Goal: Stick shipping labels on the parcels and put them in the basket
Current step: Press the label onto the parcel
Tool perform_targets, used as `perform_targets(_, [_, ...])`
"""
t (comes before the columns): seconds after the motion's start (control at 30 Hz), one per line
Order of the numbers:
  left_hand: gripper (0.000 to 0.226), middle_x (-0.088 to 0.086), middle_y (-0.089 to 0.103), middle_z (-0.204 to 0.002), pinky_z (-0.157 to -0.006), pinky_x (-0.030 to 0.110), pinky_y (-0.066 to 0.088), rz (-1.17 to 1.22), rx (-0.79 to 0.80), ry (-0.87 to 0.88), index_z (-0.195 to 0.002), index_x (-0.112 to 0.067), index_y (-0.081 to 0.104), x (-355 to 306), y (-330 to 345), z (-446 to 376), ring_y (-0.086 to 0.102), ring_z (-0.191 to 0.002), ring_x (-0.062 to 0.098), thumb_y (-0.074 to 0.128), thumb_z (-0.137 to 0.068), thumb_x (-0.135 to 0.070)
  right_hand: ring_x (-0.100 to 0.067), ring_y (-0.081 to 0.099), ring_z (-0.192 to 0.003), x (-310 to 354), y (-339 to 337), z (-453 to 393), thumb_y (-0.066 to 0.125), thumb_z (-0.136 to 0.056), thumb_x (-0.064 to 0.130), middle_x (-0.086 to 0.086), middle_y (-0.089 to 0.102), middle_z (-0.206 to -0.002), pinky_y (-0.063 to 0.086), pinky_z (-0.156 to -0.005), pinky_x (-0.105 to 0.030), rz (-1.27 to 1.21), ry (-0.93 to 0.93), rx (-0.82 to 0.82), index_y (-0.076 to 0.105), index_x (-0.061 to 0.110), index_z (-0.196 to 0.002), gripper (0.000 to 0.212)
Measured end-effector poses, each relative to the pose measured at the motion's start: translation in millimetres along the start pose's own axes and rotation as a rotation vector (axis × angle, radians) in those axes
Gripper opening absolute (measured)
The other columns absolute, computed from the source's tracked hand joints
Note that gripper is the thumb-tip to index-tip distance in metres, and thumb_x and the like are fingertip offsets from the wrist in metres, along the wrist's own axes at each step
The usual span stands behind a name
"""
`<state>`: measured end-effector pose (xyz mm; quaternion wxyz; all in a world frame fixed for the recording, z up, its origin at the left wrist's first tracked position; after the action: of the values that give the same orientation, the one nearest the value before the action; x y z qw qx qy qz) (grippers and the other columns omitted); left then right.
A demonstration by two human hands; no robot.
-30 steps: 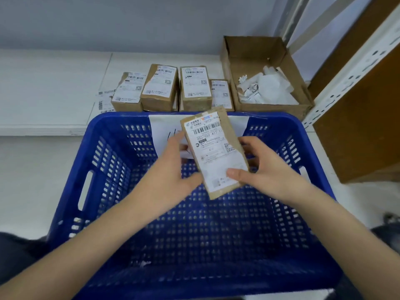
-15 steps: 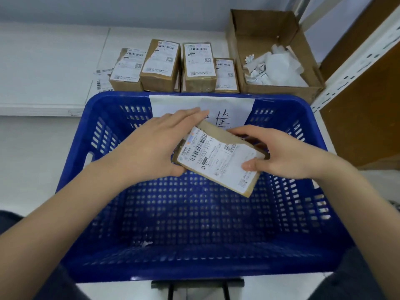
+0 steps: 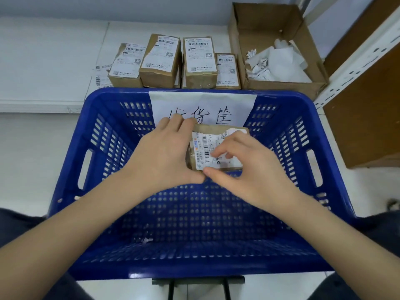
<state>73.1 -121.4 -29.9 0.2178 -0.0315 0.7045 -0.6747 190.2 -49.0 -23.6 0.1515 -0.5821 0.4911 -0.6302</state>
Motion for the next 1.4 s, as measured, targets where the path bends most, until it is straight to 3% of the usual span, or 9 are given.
perform_targets(0.1, [0.097, 0.007, 0.055, -0.105, -0.065, 0.037, 0.052, 0.005, -0.069, 0.059, -0.127, -0.005, 0.051, -9.7, 3.6, 2.6, 0.053, -0.093, 0.027, 0.048, -0.05, -0.064, -0.008, 0.055, -0.081, -1.0, 4.0, -1.3, 0.058, -0.075, 0.054, 0.011, 0.056, -0.088, 0.051, -0.067, -0.035, -0.028, 0.034, -0.017, 0.066, 0.02, -0.089, 0.038])
perform_targets(0.27, [0.098, 0.007, 0.056, -0.102, -0.061, 0.041, 0.055, -0.008, -0.098, 0.103, -0.128, -0.005, 0.053, -16.4, 5.6, 2.3, 0.052, -0.092, 0.026, 0.049, -0.05, -0.063, -0.009, 0.054, -0.079, -3.6, 2.4, -0.9, 0.054, -0.071, 0.057, 0.013, 0.054, -0.085, 0.051, -0.063, -0.04, -0.004, 0.032, -0.023, 0.062, 0.02, -0.084, 0.04])
perform_targets(0.5, [0.099, 0.007, 0.056, -0.102, -0.058, 0.04, 0.054, -0.029, -0.085, 0.1, -0.129, -0.005, 0.054, -15.4, 4.1, 1.3, 0.051, -0.091, 0.026, 0.047, -0.049, -0.063, -0.009, 0.054, -0.082, -10.2, 6.6, -1.6, 0.073, -0.073, 0.042, 0.01, 0.056, -0.088, 0.051, -0.069, -0.042, -0.046, 0.063, 0.048, 0.061, 0.021, -0.083, 0.026])
perform_targets(0.8, [0.095, 0.013, 0.058, -0.096, -0.051, 0.036, 0.051, -0.111, -0.099, 0.142, -0.122, -0.001, 0.058, -20.8, 3.4, 2.8, 0.054, -0.085, 0.032, 0.064, -0.043, -0.054, -0.007, 0.051, -0.072, -4.2, 8.7, -1.9, 0.053, -0.07, 0.054, 0.013, 0.052, -0.08, 0.049, -0.055, -0.035, 0.034, -0.051, 0.014, 0.06, 0.022, -0.078, 0.034])
perform_targets(1.17, [0.095, 0.011, 0.06, -0.089, -0.051, 0.032, 0.048, -0.167, -0.062, 0.156, -0.112, 0.001, 0.062, -22.1, 4.1, 2.7, 0.057, -0.079, 0.029, 0.077, -0.039, -0.058, -0.011, 0.057, -0.072, -2.9, 9.6, -2.1, 0.061, -0.068, 0.051, 0.012, 0.056, -0.081, 0.05, -0.058, -0.037, 0.006, -0.043, 0.073, 0.063, 0.024, -0.076, 0.028])
perform_targets(1.4, [0.092, 0.008, 0.059, -0.087, -0.048, 0.03, 0.042, -0.186, -0.073, 0.17, -0.109, 0.0, 0.064, -25.3, 4.8, 1.0, 0.056, -0.076, 0.025, 0.076, -0.046, -0.066, -0.011, 0.057, -0.062, 4.0, 13.2, -0.3, 0.051, -0.066, 0.048, 0.011, 0.056, -0.072, 0.049, -0.052, -0.031, 0.024, -0.083, 0.021, 0.062, 0.022, -0.068, 0.029])
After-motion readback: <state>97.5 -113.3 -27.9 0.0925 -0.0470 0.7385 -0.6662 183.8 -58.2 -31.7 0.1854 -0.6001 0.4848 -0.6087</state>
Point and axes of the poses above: each hand's wrist, its own z-axis away from the middle knuckle, its own y-axis out of the palm, x = y × z, the point moved 7 cm from there along -z, towards the middle knuckle
